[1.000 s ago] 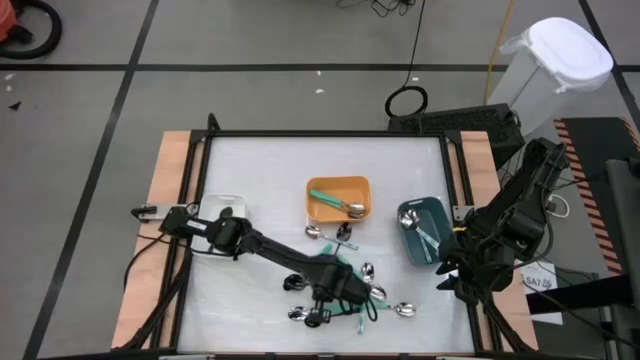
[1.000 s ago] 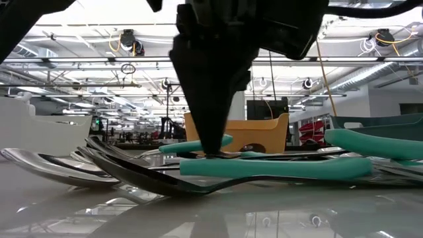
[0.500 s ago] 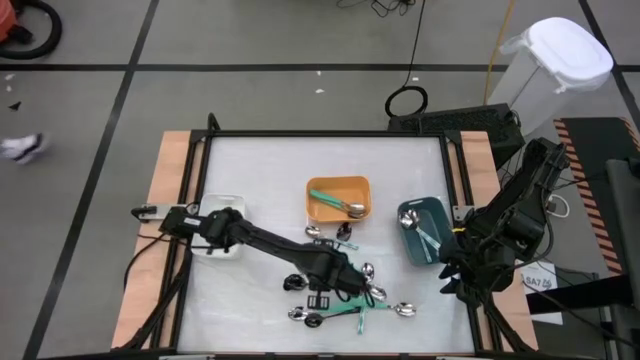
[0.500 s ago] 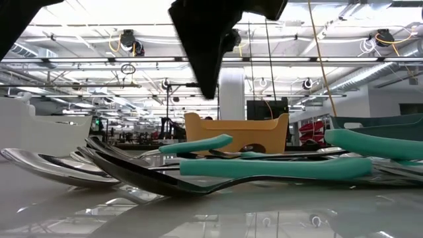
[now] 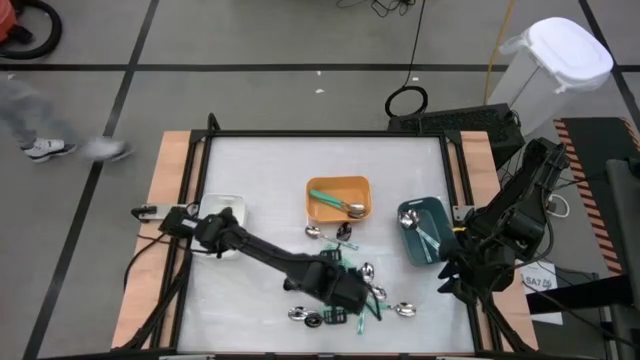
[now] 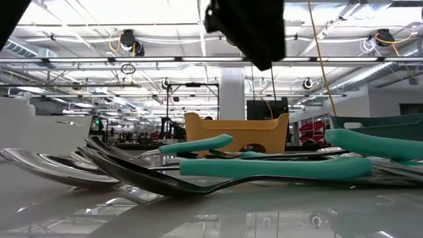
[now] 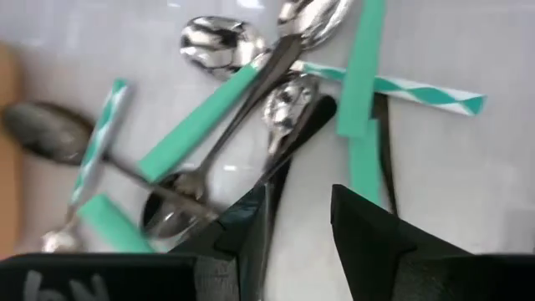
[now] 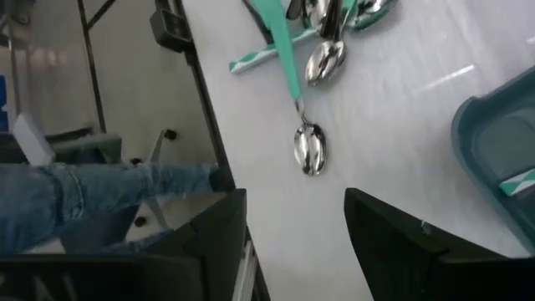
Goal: Sort silverware by color (type)
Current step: Put the black spoon into the white bin
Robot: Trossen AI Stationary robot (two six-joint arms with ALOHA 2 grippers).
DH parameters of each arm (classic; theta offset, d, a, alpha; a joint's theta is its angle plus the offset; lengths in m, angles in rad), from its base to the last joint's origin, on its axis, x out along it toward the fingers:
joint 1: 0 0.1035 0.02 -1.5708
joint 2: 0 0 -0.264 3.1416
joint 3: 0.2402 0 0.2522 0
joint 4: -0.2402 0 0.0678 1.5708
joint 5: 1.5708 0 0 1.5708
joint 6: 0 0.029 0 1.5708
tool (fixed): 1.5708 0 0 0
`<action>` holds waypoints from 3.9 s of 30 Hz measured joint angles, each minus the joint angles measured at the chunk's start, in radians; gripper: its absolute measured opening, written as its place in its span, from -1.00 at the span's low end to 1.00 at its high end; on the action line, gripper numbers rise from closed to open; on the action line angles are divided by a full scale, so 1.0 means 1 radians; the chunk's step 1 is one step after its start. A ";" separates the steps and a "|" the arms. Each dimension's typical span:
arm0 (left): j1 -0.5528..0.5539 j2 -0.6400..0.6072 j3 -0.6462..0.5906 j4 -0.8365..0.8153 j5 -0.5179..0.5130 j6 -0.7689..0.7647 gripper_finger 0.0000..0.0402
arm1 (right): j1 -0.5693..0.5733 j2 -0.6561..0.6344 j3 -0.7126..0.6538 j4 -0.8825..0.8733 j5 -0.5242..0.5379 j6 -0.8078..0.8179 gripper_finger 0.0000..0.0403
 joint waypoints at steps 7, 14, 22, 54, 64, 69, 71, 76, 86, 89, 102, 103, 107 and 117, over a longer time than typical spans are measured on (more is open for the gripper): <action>-0.042 -0.115 0.000 -0.242 -0.205 -0.008 -0.32 | 0.000 0.000 0.000 0.001 0.026 -0.002 -0.03; -0.007 -0.338 -0.035 -0.348 -0.348 0.025 -0.32 | 0.000 0.000 0.000 0.001 0.053 0.001 -0.03; 0.020 -0.789 -0.574 -0.095 -0.314 -0.018 -0.32 | -0.002 0.000 0.000 0.031 0.124 0.005 -0.03; -0.114 -0.602 -1.268 1.071 -0.053 -0.043 0.02 | -0.002 0.002 0.000 0.047 0.259 0.069 -0.03; -0.075 -0.549 -1.267 1.056 -0.015 -0.020 -0.17 | -0.002 0.002 0.000 0.056 0.259 0.069 -0.03; -0.033 -0.547 -1.267 1.055 0.015 0.054 -0.19 | -0.002 0.002 0.000 0.060 0.258 0.069 -0.03; -0.016 -0.547 -1.267 1.054 0.053 0.089 -0.19 | -0.002 0.002 0.000 0.060 0.259 0.073 -0.03; 0.000 -0.547 -1.267 1.017 0.075 0.116 -0.19 | -0.002 0.002 0.000 0.060 0.258 0.084 -0.03; -0.026 -0.467 -1.266 1.087 0.112 0.063 -0.19 | -0.002 0.002 0.000 0.056 0.260 0.084 -0.03; -0.030 -0.456 -1.265 1.095 0.101 0.037 -0.19 | -0.002 0.002 0.000 0.056 0.259 0.084 -0.03; -0.026 -0.454 -1.265 1.066 0.083 0.030 -0.69 | -0.002 0.002 0.000 0.054 0.259 0.081 -0.03; -0.026 -0.454 -1.265 1.064 0.082 0.027 -0.75 | -0.002 0.002 0.000 0.053 0.259 0.081 -0.03; -0.026 -0.454 -1.265 1.058 0.086 -0.013 -0.95 | -0.002 0.002 0.000 0.053 0.259 0.081 -0.03; -0.052 -0.445 -1.068 0.750 0.123 0.025 -0.96 | -0.002 0.002 0.000 0.059 0.263 0.082 -0.03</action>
